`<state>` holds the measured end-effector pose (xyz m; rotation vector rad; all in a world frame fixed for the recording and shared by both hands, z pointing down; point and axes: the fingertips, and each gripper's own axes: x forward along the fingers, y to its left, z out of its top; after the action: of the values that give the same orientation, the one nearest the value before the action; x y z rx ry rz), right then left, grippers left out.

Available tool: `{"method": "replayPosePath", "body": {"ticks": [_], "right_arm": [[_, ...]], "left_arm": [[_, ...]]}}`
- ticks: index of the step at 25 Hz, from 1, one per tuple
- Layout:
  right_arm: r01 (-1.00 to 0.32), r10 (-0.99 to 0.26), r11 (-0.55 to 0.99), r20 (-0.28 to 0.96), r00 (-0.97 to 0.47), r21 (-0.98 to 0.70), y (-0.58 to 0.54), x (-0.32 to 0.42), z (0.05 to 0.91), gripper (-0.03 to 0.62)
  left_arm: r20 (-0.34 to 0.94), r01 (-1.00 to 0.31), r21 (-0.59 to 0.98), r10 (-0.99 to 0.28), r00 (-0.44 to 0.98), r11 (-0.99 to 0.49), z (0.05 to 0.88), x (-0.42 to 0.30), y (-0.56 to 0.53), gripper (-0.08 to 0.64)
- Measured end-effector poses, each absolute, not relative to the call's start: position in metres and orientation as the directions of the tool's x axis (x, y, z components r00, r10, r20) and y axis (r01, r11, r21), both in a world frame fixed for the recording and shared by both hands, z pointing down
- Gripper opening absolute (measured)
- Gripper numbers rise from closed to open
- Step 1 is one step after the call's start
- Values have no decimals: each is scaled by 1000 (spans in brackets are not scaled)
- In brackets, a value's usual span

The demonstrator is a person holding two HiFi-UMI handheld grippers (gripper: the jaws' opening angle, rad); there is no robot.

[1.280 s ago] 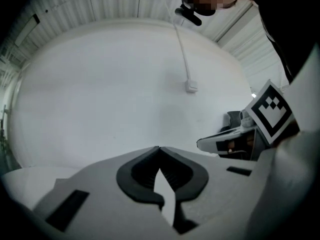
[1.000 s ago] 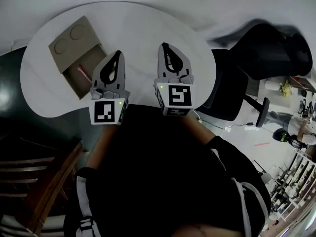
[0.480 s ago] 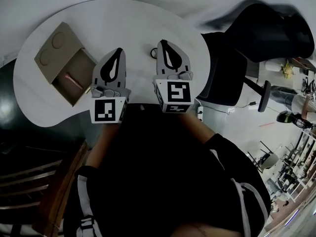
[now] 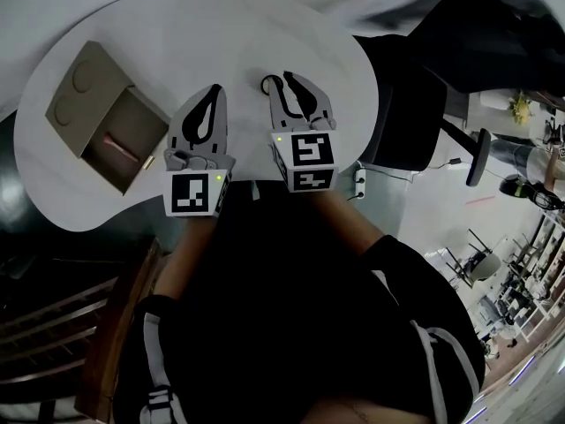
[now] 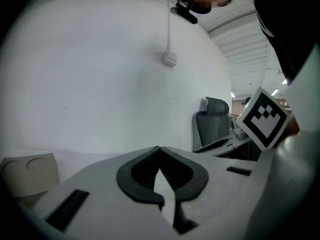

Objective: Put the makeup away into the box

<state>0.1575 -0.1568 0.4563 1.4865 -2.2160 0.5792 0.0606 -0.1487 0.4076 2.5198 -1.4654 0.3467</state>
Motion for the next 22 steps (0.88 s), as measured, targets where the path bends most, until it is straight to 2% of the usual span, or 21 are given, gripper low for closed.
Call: {"method": "replayPosePath", "body": {"ticks": [14,22], "right_arm": [[-920,-599,367,722,-347,-138,-145,151,542,256],[-927,-558,358,770,-310,-114,-144,151,569,270]], "left_arm": [[399,-847,153,-752,525,-510,471,69,-142,6],[429,-849,182,-737,522,-496,480,60,-140,6]]}}
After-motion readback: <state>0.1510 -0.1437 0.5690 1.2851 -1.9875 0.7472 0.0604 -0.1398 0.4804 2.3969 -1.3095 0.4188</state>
